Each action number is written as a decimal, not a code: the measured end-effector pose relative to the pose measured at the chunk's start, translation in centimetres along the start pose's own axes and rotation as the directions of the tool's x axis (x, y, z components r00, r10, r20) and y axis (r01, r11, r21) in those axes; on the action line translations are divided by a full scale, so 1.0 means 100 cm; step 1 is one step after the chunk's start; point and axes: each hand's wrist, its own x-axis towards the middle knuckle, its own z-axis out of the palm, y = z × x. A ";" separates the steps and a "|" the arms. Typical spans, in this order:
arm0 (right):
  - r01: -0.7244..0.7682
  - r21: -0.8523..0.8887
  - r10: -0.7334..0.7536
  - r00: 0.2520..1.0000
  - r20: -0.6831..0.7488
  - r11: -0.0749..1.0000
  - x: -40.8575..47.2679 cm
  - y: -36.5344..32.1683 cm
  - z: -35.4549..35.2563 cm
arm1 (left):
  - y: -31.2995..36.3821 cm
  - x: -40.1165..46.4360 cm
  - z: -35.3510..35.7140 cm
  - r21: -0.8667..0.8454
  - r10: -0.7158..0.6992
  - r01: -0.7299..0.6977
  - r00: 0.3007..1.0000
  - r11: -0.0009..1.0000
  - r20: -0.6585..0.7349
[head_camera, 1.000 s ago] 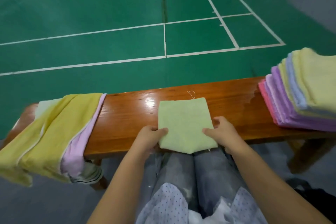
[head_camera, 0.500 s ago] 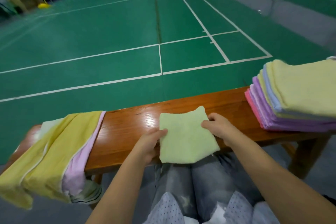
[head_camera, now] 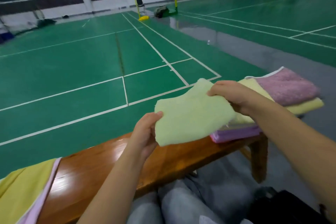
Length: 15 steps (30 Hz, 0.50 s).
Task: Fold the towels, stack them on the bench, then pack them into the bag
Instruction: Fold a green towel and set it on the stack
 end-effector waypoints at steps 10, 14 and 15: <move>-0.120 0.130 0.140 0.978 -0.154 0.984 0.022 -0.014 -0.136 | 0.016 0.066 0.133 0.133 0.070 -0.107 0.964 0.985 0.257; -0.137 0.152 0.167 0.964 -0.208 0.979 0.038 -0.011 -0.193 | 0.020 0.096 0.187 0.184 0.032 -0.104 0.933 0.978 0.359; -0.140 0.157 0.172 0.960 -0.220 0.978 0.043 -0.008 -0.207 | 0.019 0.105 0.202 0.203 0.018 -0.102 0.925 0.974 0.380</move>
